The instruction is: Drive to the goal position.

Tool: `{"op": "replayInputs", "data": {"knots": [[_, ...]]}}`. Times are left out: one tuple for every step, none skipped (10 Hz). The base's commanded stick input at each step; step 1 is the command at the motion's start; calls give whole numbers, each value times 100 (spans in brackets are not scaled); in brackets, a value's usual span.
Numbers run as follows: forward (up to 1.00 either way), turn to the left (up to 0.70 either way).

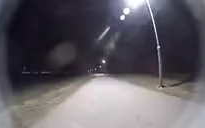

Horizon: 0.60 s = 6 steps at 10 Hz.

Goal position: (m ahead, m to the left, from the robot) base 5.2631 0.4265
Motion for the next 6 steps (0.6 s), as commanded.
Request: {"op": "replayInputs", "data": {"knots": [[100,0],[100,0],[100,0],[100,0],[100,0],[100,0]]}}
